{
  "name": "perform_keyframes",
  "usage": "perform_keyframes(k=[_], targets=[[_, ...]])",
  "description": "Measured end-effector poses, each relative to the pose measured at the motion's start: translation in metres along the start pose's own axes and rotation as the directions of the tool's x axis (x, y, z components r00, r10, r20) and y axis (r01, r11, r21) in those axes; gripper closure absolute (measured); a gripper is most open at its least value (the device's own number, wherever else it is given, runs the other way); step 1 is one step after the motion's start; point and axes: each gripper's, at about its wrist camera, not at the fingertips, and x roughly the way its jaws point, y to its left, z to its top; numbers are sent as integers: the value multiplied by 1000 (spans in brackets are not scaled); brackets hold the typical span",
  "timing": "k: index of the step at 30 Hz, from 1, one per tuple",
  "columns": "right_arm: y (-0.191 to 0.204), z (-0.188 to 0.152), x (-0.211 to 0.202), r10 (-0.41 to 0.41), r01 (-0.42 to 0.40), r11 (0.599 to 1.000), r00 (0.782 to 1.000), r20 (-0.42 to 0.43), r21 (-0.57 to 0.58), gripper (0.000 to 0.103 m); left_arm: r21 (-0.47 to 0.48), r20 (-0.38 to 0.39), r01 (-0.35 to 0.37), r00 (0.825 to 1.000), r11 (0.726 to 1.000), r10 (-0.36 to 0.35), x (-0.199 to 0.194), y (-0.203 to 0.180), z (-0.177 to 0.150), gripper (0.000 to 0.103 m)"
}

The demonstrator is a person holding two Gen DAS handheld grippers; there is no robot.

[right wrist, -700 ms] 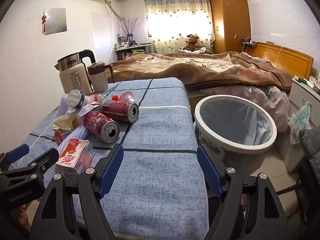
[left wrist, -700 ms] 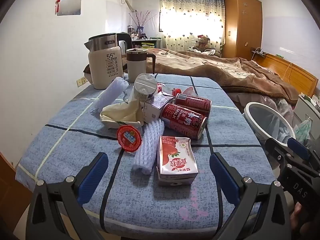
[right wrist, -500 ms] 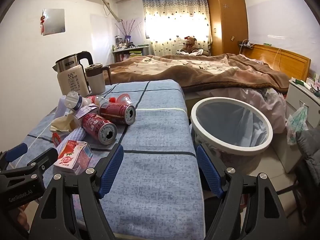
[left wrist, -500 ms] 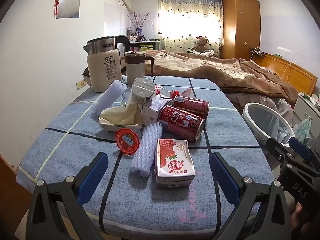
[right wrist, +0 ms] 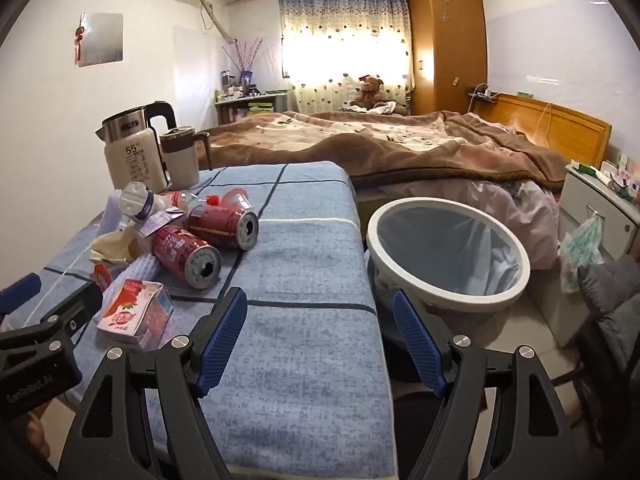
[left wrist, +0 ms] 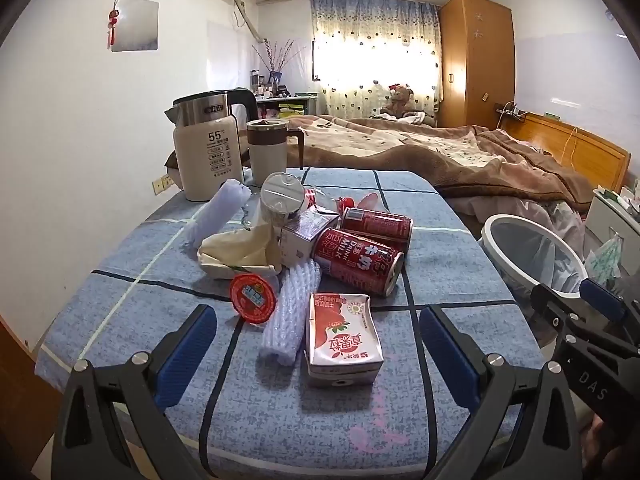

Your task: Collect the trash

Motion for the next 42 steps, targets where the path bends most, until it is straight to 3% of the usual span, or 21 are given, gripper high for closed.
perform_keyframes(k=[42], targets=[[0, 1, -4, -16, 16, 1000, 1000, 4, 0, 27, 9, -12, 9, 1000, 1000, -9, 0, -4, -6, 0]])
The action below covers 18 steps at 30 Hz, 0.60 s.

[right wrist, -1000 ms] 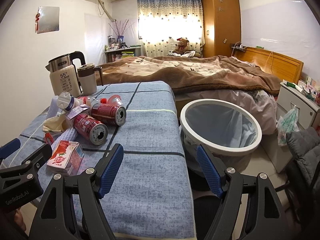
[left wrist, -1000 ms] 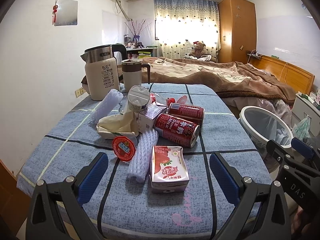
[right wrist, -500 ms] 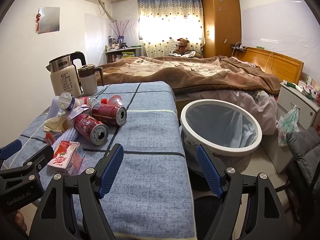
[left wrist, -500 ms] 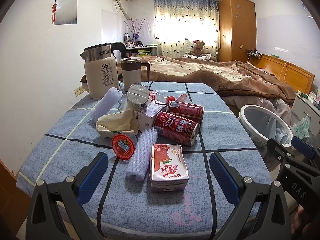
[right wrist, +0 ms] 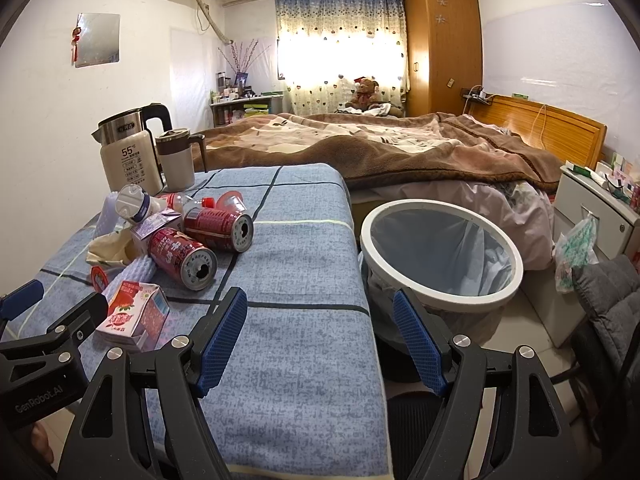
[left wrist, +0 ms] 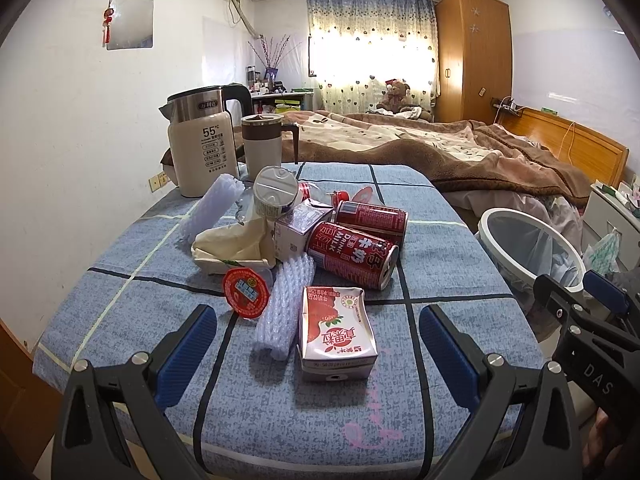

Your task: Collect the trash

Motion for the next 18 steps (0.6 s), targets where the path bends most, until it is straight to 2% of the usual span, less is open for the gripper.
perform_keyframes(k=[18], targets=[[0, 0, 0, -1, 1, 1000, 1000, 0, -1, 27, -1, -2, 0, 1000, 1000, 0, 0, 1, 0, 0]])
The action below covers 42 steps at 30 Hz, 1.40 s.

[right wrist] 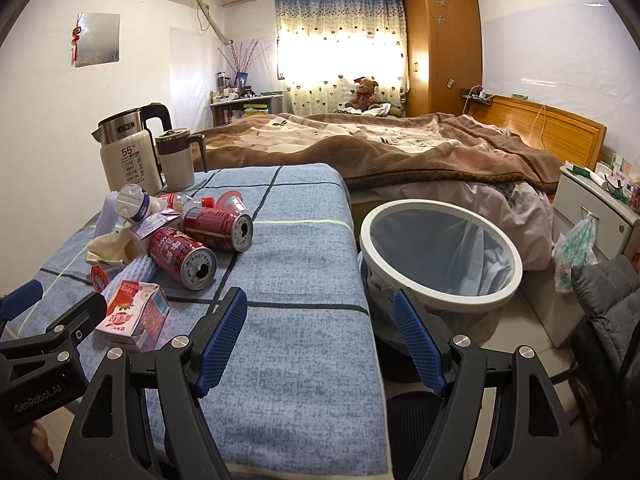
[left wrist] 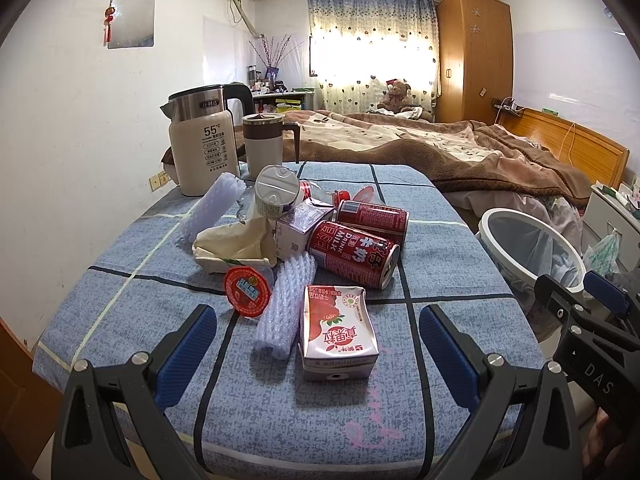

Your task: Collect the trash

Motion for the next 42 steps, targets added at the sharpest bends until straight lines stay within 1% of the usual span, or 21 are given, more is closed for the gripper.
perform_keyframes(k=[19, 22, 26, 28, 29, 32, 34, 36, 40, 41, 42], targets=[[-1, -1, 2, 2, -2, 1000, 1000, -7, 3, 27, -1, -9, -1, 1000, 1000, 1, 4, 3, 0, 0], [-3, -3, 11, 47, -47, 999, 999, -25, 18, 27, 0, -14, 8, 1000, 1000, -8, 7, 9, 0, 0], [2, -5, 24, 123, -122, 992, 991, -57, 20, 27, -42, -24, 48, 999, 998, -49, 12, 34, -3, 0], [12, -7, 30, 167, -166, 986, 983, -71, 9, 27, -61, -44, 43, 998, 997, -46, 18, 47, -4, 1], [18, -7, 33, 188, -189, 982, 979, -77, -1, 27, -63, -50, 30, 998, 998, -33, 20, 52, -5, 1], [37, -7, 44, 278, -282, 959, 954, -112, -15, 27, -68, -60, 1, 998, 998, -5, 24, 66, -6, 1], [47, -6, 49, 320, -324, 946, 938, -132, -8, 27, -84, -72, -7, 997, 996, 1, 27, 75, -7, 1], [57, -5, 54, 364, -369, 930, 919, -153, -5, 27, -93, -82, -22, 997, 995, 14, 29, 83, -9, 1], [82, -8, 61, 459, -470, 883, 866, -197, -6, 27, -105, -97, -42, 995, 994, 32, 31, 99, -13, 1], [89, -9, 62, 475, -488, 873, 856, -206, -15, 27, -108, -101, -48, 994, 993, 37, 32, 101, -14, 1], [95, -10, 64, 478, -494, 869, 851, -217, -22, 27, -108, -102, -55, 994, 993, 44, 32, 104, -16, 1]])
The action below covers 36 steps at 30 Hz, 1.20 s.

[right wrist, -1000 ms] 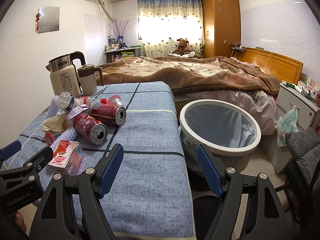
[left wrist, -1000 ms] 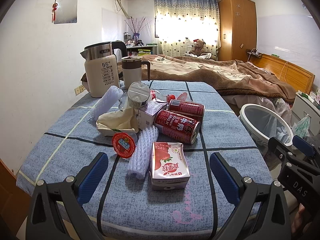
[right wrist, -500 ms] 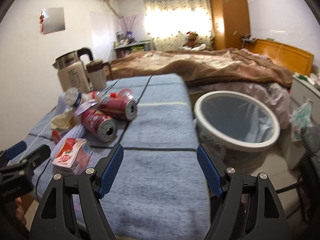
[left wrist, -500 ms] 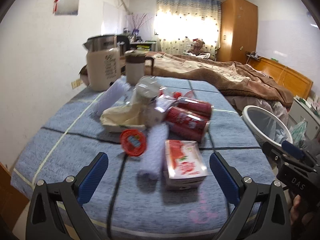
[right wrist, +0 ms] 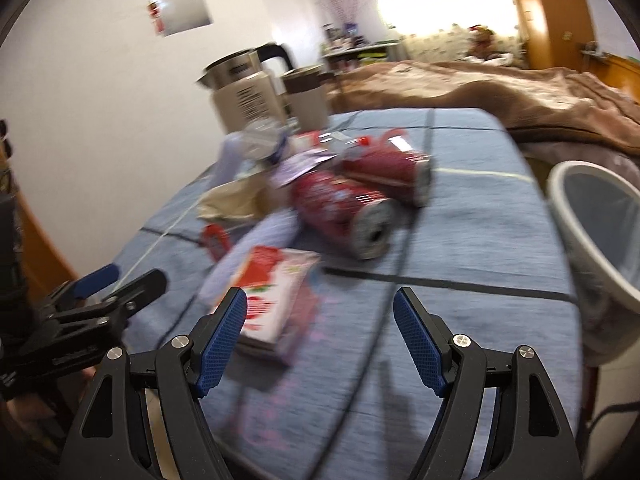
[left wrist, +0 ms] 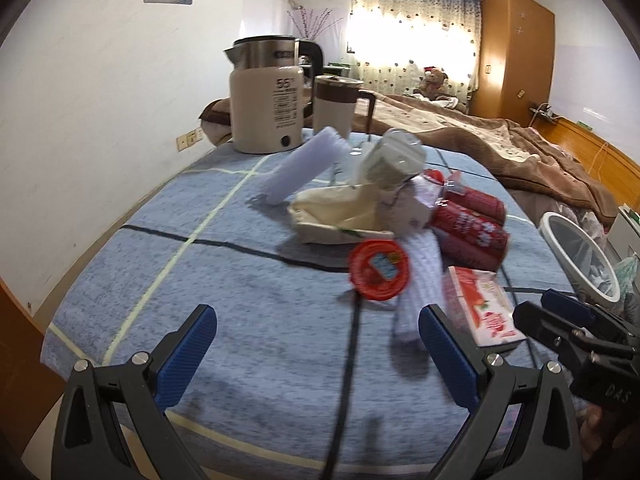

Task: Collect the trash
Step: 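Grasp the white foam fruit net with the left gripper while the right grasps the strawberry milk carton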

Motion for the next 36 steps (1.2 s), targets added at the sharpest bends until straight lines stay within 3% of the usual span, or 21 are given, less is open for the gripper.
perform_keyframes(k=[6, 10, 15, 19, 22, 26, 29, 33, 36], targets=[[18, 2, 26, 61, -63, 998, 996, -69, -28, 27, -32, -13, 3, 1000, 999, -4, 3, 17, -4, 1], [15, 4, 27, 12, -13, 1000, 999, -52, -22, 27, -46, -24, 38, 999, 998, -39, 6, 20, -4, 1], [2, 5, 38, 110, -100, 992, 985, -135, 81, 27, -48, -35, 67, 997, 997, -69, 11, 15, -1, 1], [8, 8, 39, 73, -68, 997, 989, -128, 38, 28, -57, -36, 69, 997, 996, -71, 12, 16, 1, 1], [6, 9, 33, 33, -31, 999, 994, -102, 23, 41, -58, -34, 69, 997, 996, -71, 12, 17, 3, 1], [-1, 7, 21, -45, 46, 999, 995, -88, 4, 43, -43, -37, 82, 996, 996, -83, 12, 11, 5, 1], [-10, 6, 14, -107, 107, 994, 992, -63, 9, 44, -36, -41, 121, 992, 992, -122, 14, 2, 8, 1], [-27, 5, 4, -123, 126, 991, 991, -50, 54, 44, -15, -57, 210, 976, 978, -210, 22, -19, 12, 1], [-36, 5, -3, -151, 154, 985, 988, -41, 74, 44, 30, -93, 224, 971, 974, -221, 37, -38, 16, 13]])
